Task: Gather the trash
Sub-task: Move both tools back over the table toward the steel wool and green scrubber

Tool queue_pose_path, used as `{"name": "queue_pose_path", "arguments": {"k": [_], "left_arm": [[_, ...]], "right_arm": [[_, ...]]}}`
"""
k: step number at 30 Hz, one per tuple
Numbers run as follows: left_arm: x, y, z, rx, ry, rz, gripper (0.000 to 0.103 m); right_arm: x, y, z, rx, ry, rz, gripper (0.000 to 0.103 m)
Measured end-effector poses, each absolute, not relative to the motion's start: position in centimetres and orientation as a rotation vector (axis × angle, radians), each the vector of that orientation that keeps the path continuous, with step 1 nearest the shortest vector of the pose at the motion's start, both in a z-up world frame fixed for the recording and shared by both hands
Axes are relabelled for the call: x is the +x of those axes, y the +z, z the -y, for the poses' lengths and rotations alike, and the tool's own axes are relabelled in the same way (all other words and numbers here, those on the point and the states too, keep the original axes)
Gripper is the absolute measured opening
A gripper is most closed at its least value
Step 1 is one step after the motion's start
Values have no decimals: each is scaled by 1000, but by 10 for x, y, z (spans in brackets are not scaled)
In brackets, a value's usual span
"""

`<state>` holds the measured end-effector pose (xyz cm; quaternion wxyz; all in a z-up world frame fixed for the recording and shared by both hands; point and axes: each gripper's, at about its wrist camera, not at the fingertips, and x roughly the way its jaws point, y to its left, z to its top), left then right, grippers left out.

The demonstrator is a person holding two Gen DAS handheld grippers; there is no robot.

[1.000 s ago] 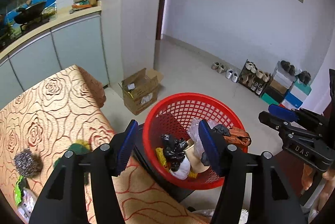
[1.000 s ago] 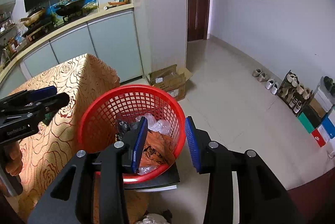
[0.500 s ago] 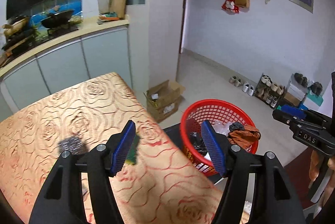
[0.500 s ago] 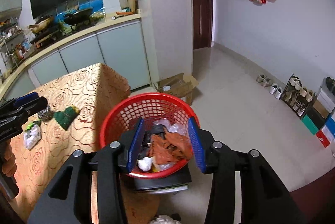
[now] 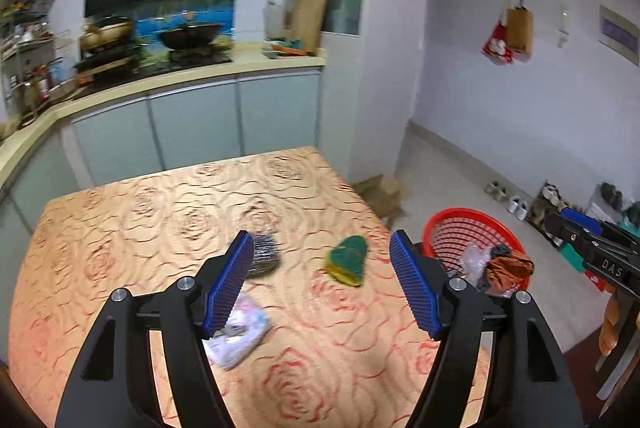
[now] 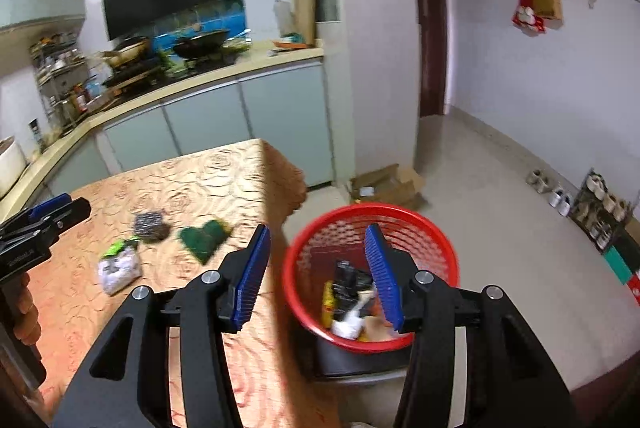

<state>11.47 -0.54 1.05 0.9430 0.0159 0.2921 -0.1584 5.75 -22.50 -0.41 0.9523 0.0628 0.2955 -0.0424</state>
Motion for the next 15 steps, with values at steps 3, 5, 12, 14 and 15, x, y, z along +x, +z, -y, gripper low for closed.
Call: {"name": "queue_pose_path", "arguments": {"k": [3, 5, 12, 14, 15], "left_arm": [[111, 14, -14, 11, -280, -590, 68], [108, 14, -27, 7, -248, -586, 68], [100, 12, -75, -20, -122, -578, 72], [99, 8, -87, -21, -85, -580, 72], [98, 6, -94, -21, -59, -579, 72]], "right_arm": [[62, 0, 206, 113, -45, -594, 48], [64, 4, 193, 104, -19, -586, 49], [76, 15, 156, 72, 35, -549, 62], [81, 14, 145, 64, 56, -553, 62], [84, 14, 140, 60, 64, -554, 62]]}}
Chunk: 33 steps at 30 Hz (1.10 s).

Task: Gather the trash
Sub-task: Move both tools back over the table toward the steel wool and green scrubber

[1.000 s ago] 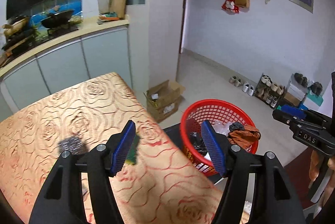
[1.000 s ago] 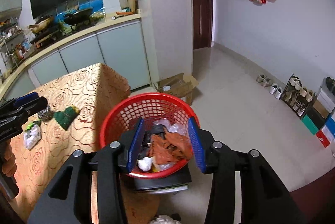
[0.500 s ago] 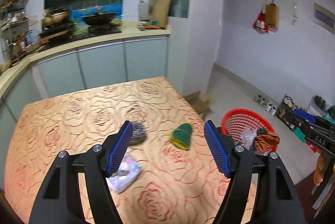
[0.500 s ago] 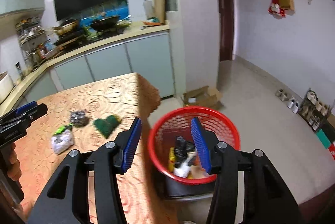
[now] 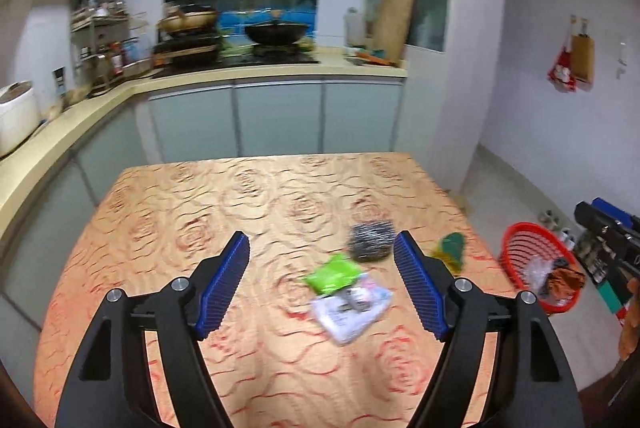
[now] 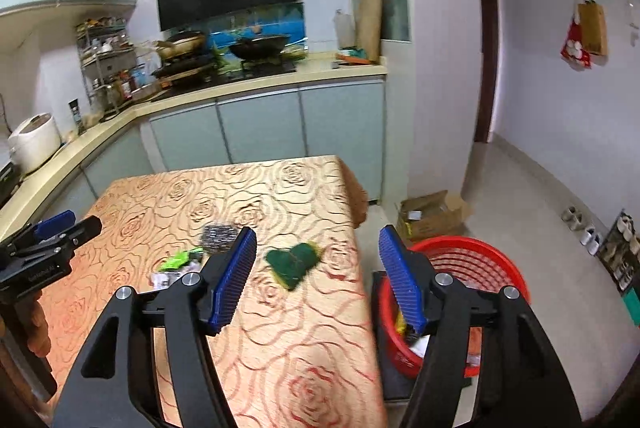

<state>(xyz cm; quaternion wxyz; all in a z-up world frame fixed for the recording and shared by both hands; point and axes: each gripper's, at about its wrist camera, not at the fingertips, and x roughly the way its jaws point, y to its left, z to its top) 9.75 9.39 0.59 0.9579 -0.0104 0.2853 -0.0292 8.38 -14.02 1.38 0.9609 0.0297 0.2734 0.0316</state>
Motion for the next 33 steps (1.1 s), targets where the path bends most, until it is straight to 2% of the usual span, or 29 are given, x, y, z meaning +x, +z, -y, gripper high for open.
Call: {"name": "queue_pose_path", "arguments": {"k": [12, 33], "left_arm": [[99, -38, -138, -59, 62, -637, 75], [160, -102, -80, -66, -169, -859, 75]], "right_arm": [[119, -9, 99, 8, 97, -580, 62], [158, -46, 113, 13, 48, -669, 62]]}}
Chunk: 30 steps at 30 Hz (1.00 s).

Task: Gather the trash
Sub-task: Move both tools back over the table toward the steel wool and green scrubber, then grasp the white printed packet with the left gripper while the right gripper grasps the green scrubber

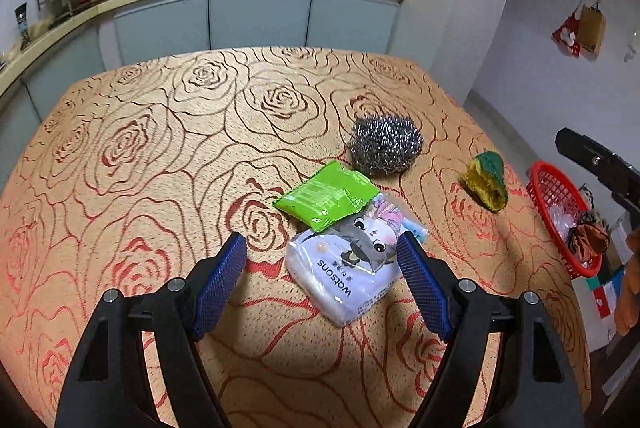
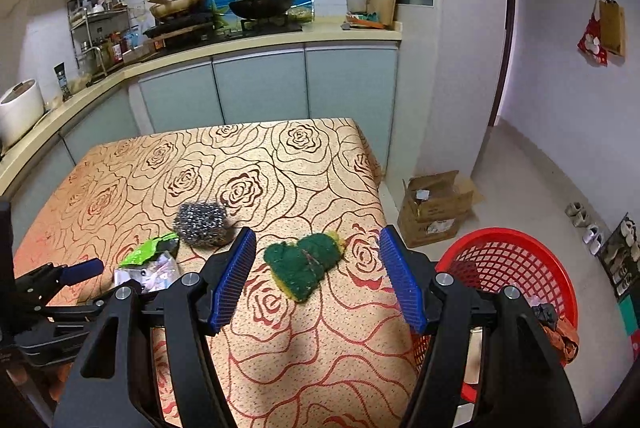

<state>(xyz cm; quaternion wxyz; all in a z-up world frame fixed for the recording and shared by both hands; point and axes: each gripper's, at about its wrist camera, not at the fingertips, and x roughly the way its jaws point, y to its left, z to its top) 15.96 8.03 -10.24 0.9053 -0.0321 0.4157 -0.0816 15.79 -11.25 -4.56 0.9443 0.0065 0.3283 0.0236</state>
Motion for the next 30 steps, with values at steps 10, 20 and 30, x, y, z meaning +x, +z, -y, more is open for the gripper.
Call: {"name": "queue_pose_path", "arguments": {"k": [10, 20, 30], "left_arm": [[161, -115, -72, -22, -181, -880, 41], [152, -106, -75, -12, -196, -856, 19], [129, -84, -88, -43, -230, -809, 17]], "right_arm": [[169, -61, 115, 20, 57, -711, 62], [181, -79, 108, 28, 84, -776, 62], [188, -89, 102, 27, 96, -814, 62]]}}
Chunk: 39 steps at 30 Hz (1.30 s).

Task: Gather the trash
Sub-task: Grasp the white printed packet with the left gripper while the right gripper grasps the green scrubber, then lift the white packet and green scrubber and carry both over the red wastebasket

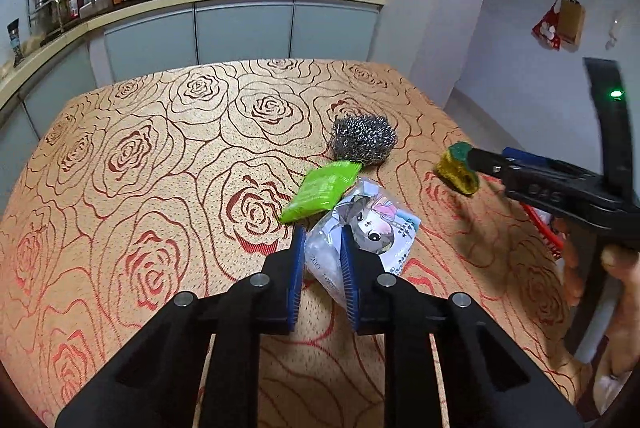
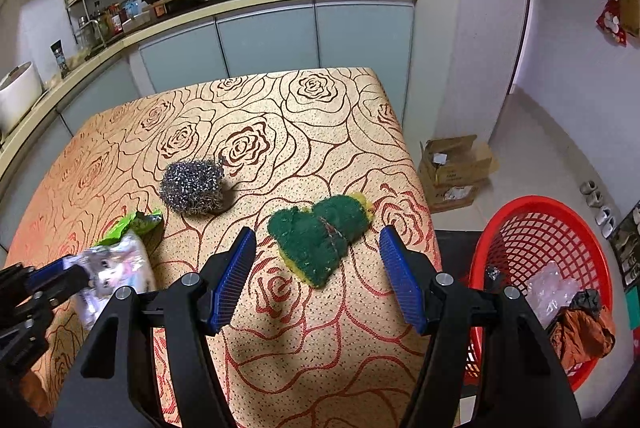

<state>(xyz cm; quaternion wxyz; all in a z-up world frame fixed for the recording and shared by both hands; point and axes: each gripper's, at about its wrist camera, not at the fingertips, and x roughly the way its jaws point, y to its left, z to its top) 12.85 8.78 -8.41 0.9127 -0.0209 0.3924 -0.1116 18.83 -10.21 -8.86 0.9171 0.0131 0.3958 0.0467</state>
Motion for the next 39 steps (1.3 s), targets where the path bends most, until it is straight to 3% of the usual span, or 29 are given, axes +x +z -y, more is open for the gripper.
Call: {"name": "queue_pose_path", "arguments": {"k": [17, 19, 23, 30, 39], "left_arm": [[93, -55, -107, -28, -210, -736, 17], [94, -53, -112, -34, -197, -730, 17], [95, -50, -118, -36, -174, -720, 17], [99, -50, -126, -46, -153, -718, 17], [99, -45, -127, -45, -133, -705, 17]], "right_arm": [[206, -111, 90, -2, 96, -885, 62], [207, -114, 90, -4, 92, -894, 59], [210, -121, 90, -11, 96, -921, 42], [206, -120, 92, -34, 104, -906, 30], [187, -97, 90, -53, 117, -838, 27]]}}
